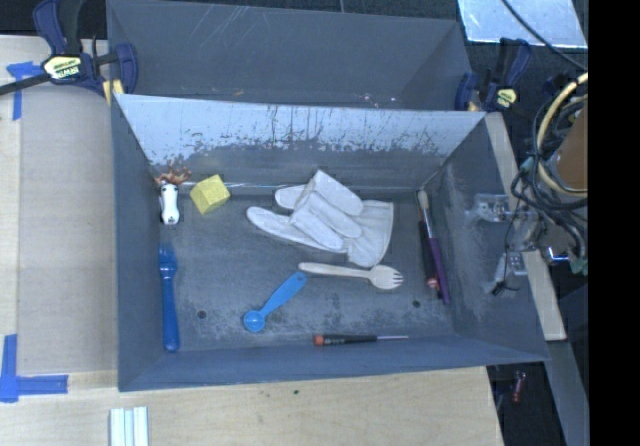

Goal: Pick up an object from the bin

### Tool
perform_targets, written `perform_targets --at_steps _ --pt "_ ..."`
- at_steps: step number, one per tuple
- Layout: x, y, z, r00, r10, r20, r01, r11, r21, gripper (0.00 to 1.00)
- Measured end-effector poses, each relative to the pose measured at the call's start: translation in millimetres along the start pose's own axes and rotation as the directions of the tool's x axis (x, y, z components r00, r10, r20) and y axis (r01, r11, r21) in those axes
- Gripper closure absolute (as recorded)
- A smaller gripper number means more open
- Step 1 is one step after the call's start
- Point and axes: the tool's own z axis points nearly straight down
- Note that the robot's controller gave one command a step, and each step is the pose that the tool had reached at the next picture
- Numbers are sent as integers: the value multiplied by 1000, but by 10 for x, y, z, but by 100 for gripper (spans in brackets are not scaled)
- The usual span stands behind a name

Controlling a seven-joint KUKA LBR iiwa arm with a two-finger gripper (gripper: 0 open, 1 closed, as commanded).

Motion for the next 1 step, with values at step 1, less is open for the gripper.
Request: perform_targets --at_steps 1 --pt "-20 8 -37 1000 -4 7 4 1000 2 0"
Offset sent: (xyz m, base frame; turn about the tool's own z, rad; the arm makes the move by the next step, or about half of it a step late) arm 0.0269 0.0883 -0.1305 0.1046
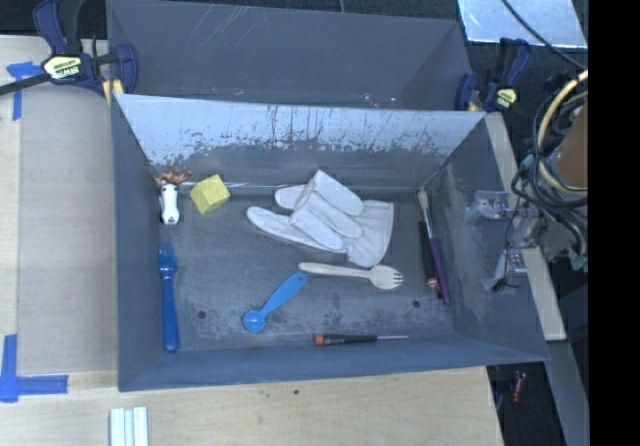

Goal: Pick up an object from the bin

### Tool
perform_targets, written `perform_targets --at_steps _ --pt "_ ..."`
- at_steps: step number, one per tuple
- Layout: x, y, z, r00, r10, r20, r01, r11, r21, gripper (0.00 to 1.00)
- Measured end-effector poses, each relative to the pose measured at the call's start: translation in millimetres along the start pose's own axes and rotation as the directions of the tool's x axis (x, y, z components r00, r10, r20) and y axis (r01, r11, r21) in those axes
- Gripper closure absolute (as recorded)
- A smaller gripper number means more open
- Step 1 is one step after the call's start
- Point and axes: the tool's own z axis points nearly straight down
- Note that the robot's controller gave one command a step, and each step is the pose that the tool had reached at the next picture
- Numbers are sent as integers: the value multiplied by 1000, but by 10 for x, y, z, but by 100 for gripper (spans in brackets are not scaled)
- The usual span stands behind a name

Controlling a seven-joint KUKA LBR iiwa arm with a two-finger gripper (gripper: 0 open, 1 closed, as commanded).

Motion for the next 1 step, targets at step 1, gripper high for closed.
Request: perform_targets --at_steps 1 --pt "-258 854 1304 994 108 4 -108 994 0 0"
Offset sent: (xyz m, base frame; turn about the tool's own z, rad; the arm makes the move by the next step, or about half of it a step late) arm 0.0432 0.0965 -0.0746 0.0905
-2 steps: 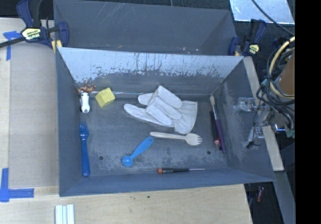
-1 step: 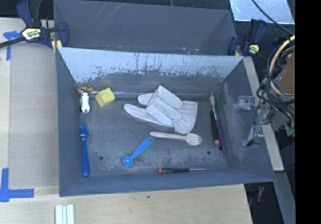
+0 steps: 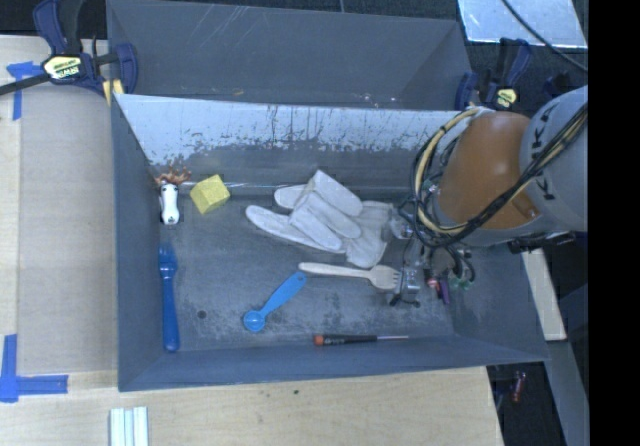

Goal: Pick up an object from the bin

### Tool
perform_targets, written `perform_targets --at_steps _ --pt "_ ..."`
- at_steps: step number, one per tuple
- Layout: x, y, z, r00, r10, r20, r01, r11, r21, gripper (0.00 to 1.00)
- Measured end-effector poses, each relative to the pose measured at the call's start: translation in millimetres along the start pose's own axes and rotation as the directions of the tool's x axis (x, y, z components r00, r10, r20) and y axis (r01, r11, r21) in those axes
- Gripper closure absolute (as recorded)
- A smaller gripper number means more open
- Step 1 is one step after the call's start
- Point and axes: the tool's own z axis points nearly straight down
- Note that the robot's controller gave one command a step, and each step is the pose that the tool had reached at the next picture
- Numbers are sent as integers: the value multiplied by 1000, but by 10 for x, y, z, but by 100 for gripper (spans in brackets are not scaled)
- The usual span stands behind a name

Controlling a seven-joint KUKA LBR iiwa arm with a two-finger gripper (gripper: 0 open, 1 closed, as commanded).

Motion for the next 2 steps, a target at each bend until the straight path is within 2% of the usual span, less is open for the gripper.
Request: perform_targets --at_steps 1,2 --pt "-187 130 -582 1000 -20 15 20 1000 5 0" --pt "-534 -678 -252 922 -386 -2 386 922 3 0"
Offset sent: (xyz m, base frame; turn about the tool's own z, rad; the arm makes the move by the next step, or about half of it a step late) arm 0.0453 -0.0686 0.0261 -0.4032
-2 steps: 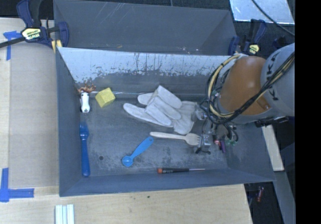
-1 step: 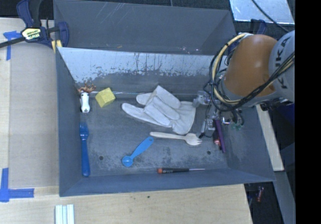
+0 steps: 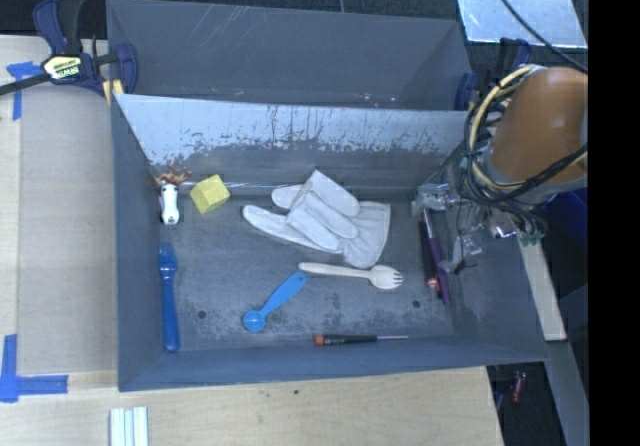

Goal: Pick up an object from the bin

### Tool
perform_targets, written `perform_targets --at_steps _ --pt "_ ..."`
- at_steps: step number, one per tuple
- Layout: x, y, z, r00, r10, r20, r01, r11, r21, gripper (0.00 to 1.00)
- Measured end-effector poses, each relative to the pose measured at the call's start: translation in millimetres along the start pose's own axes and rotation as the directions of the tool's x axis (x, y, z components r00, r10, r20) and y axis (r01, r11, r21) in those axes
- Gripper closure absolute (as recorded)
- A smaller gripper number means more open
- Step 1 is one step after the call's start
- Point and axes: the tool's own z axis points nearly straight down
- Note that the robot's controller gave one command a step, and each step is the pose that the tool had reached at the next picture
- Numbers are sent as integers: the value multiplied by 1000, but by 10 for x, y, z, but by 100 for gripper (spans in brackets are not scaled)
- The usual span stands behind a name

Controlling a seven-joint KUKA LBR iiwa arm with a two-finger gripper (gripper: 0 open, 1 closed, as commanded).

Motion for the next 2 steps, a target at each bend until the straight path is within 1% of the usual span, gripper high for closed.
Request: perform_targets --at_steps 1,2 --pt "-449 1282 271 963 269 15 -269 963 3 0" --pt "-262 -24 273 926 -377 10 377 926 4 100"
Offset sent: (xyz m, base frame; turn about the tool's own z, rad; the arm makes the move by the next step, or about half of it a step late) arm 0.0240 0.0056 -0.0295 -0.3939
